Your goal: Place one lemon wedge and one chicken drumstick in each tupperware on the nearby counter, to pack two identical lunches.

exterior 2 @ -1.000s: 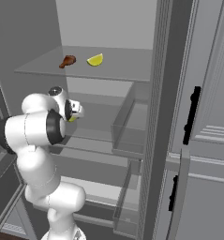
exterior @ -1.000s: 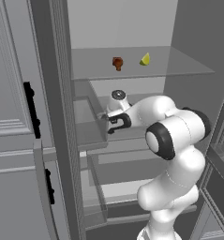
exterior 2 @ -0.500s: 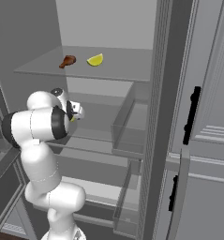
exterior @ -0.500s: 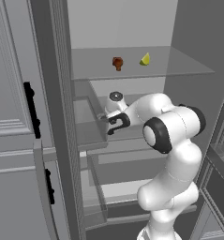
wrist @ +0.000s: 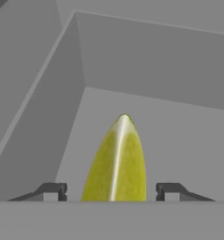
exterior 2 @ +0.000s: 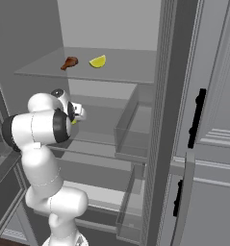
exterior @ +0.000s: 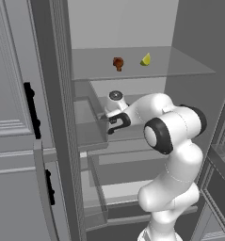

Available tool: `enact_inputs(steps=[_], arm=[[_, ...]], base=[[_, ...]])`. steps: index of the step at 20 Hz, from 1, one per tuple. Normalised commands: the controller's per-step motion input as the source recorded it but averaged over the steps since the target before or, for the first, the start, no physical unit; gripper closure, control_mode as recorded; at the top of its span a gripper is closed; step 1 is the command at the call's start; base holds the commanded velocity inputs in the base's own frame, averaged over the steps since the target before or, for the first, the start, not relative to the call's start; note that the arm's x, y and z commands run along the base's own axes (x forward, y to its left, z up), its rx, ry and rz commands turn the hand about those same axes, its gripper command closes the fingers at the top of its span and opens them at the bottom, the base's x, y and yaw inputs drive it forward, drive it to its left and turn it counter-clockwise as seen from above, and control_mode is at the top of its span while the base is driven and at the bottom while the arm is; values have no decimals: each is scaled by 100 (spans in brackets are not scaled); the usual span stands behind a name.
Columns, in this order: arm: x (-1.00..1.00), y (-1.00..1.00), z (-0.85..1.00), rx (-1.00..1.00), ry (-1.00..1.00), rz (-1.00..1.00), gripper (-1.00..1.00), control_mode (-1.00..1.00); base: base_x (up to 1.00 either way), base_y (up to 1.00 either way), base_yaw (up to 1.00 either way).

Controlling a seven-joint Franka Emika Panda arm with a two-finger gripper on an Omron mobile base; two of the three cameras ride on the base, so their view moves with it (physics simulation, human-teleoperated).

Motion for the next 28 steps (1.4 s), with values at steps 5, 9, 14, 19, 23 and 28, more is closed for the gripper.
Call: enact_inputs(steps=[5, 9, 14, 19, 23, 28], arm=[[0, 0, -7, 0, 5, 0, 100, -100], [-9, 0, -10, 0, 4, 0, 100, -100], [-66, -10, 18, 6, 0, 0, 100, -100], [-92, -25, 13, 8, 0, 0, 100, -100], [-61, -27, 63, 6, 0, 0, 100, -100], [-67, -30, 98, 0, 2, 1, 100, -100]], base=[[0, 0, 0], [0, 0, 0], [0, 0, 0], [0, 0, 0], [0, 0, 0], [0, 0, 0]])
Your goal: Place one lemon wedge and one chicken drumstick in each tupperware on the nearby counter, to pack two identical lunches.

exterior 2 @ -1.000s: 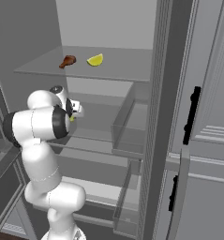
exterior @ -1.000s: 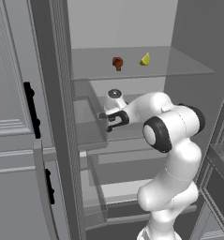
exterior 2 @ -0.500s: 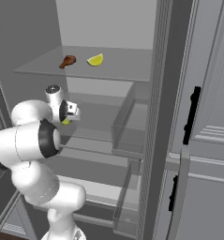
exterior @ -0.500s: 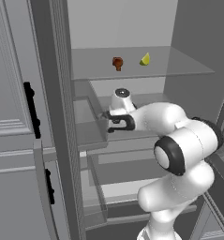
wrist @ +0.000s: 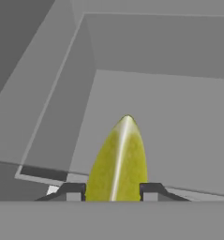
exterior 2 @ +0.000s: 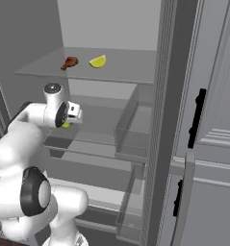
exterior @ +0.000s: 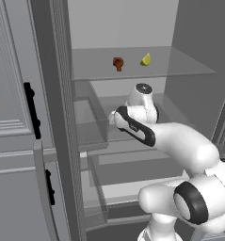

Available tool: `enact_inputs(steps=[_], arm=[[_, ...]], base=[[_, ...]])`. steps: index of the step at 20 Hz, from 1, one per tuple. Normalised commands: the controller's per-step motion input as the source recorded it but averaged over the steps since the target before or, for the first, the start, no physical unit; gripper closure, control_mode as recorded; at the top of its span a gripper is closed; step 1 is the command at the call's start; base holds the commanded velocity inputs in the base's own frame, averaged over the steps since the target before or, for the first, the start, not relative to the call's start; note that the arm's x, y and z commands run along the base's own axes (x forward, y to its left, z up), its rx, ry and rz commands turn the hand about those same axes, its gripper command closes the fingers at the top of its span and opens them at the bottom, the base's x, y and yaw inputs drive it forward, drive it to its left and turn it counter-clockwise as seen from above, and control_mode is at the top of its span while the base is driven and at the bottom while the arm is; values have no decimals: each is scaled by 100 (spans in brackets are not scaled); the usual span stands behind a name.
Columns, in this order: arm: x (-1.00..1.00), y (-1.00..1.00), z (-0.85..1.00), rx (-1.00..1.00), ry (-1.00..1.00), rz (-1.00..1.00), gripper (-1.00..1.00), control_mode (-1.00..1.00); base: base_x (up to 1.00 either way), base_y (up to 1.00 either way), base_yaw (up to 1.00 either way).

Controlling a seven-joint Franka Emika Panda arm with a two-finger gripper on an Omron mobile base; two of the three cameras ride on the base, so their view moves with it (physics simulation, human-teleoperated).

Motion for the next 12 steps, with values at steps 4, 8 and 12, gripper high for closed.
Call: enact_inputs(steps=[4, 8, 12], arm=[[-95, -37, 77, 0, 0, 3, 100, -100], [-100, -46, 44, 0, 0, 1, 100, -100], [-100, -37, 42, 0, 0, 2, 100, -100]], base=[[0, 0, 0], [0, 0, 0], [0, 0, 0]])
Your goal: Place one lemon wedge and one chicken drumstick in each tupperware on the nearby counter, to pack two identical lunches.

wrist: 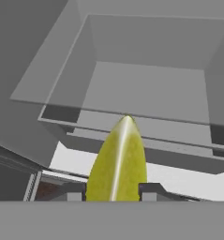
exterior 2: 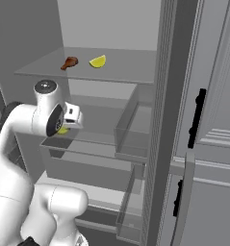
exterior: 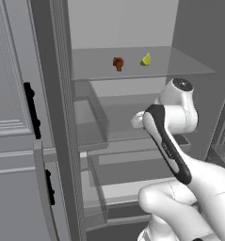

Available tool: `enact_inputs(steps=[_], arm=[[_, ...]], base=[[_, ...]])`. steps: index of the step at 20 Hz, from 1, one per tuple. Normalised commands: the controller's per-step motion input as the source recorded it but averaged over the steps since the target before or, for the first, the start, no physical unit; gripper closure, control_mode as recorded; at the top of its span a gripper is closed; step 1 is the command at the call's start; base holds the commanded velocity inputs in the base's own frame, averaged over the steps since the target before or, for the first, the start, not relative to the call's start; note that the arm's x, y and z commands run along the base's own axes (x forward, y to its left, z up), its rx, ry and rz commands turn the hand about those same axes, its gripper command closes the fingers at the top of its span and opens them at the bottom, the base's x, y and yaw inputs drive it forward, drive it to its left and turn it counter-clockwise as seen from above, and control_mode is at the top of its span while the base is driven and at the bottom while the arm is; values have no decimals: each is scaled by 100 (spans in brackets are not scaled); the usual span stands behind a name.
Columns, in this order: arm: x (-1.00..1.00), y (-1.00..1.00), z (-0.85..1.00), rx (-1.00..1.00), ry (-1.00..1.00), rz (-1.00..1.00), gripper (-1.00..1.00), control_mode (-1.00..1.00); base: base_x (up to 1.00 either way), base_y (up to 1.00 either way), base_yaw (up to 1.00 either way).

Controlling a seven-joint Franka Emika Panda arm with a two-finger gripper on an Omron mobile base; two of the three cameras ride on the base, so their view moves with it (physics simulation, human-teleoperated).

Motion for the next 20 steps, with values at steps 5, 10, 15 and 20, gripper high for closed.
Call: enact_inputs(steps=[5, 10, 15, 20], arm=[[-96, -23, 64, -5, 12, 4, 100, -100], [-99, -9, 60, -14, 8, 3, 100, -100], [-98, -1, 29, -5, -1, 1, 100, -100], [-33, 0, 1, 0, -5, 3, 100, -100]], base=[[0, 0, 0], [0, 0, 0], [0, 0, 0], [0, 0, 0]])
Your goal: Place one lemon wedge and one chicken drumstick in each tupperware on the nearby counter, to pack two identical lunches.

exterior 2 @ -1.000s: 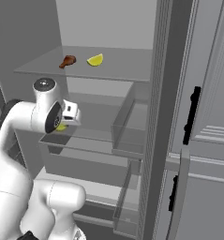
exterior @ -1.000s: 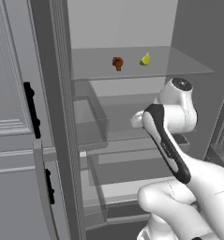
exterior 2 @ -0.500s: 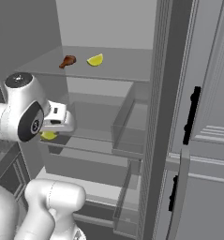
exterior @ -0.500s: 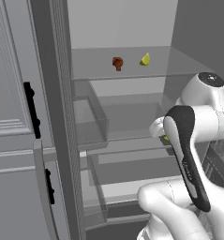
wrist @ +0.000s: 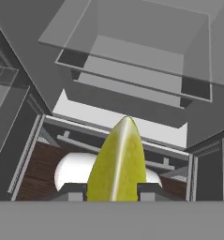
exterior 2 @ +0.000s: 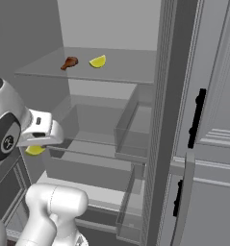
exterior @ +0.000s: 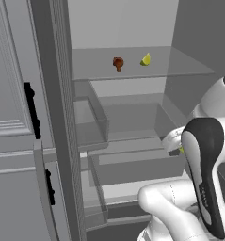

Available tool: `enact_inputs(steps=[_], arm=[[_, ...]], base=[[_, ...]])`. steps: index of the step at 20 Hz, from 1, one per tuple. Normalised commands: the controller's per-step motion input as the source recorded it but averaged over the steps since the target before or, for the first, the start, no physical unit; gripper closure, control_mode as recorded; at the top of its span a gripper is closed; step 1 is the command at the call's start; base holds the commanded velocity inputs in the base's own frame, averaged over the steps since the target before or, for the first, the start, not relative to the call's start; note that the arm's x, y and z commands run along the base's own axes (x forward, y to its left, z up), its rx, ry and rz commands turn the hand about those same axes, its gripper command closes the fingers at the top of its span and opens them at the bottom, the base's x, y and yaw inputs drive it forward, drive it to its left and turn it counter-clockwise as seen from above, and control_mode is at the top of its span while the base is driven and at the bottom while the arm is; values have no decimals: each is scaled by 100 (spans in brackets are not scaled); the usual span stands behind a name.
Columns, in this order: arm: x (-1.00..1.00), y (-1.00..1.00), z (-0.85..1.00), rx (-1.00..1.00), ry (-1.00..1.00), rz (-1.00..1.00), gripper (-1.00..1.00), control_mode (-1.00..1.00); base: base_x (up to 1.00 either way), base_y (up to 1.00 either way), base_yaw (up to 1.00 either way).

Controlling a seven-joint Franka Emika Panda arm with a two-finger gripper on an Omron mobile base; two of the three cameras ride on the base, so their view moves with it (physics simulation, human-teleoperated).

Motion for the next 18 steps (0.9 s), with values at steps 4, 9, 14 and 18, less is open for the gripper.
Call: enact_inputs(steps=[4, 9, 14, 18], arm=[[-2, 0, 0, 0, 0, 0, 100, -100], [0, 0, 0, 0, 0, 0, 100, 100], [0, 0, 0, 0, 0, 0, 100, 100], [0, 0, 0, 0, 0, 0, 100, 100]], base=[[0, 0, 0], [-89, 0, 0], [-100, 1, 5], [-95, 37, 52]])
